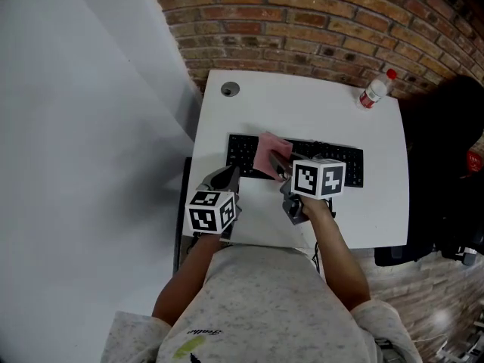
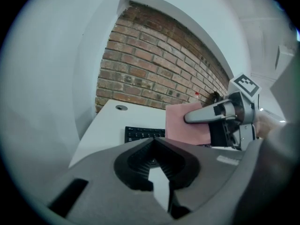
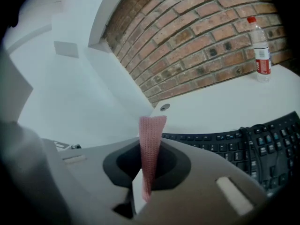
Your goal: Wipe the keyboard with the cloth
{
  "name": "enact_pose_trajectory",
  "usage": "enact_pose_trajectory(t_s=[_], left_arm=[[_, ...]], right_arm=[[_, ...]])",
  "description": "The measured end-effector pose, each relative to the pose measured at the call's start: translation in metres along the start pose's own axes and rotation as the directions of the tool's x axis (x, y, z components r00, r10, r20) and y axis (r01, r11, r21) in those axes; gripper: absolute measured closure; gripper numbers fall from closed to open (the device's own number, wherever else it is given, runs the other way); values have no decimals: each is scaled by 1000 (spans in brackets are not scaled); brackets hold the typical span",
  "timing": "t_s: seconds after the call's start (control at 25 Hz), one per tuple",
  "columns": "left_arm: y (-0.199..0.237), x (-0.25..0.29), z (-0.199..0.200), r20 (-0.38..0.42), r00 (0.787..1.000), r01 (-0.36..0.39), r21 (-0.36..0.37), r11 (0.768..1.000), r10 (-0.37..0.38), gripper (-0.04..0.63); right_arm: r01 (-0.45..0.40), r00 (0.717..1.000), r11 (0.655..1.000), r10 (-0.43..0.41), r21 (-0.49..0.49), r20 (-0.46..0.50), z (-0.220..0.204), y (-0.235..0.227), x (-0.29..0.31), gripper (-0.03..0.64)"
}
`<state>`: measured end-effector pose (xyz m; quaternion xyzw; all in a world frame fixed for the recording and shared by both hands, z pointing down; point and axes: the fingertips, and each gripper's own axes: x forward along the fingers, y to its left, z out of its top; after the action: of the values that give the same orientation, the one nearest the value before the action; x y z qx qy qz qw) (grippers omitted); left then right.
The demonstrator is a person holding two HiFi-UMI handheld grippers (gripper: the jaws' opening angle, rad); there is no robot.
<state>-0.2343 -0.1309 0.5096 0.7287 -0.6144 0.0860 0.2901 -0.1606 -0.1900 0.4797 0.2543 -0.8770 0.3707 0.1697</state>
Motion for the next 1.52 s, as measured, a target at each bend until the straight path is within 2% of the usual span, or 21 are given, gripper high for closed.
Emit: enact_pose_trajectory(t_s=[0.28,0.52,0.92,1.52], left_arm=[[34,-26,-4,-6,1000,-5,-10,1000,5,598],[54,-42,-7,-22,1000,14,5,1000,-14,598],[59,-41,-18,-76,994,76,25,997,-74,598],[20,-24,-17,-77,991,109,59,992,-105,598]], right_arm=[[-41,999,999,42,15,-35,-24,40,49,592],[-69,997,995,71,72,-25,-41,60,84,592],[-3,1000,989,6,147,-20,-64,47,102,592],[29,1000,987,-30,156,5,-68,14,71,592]])
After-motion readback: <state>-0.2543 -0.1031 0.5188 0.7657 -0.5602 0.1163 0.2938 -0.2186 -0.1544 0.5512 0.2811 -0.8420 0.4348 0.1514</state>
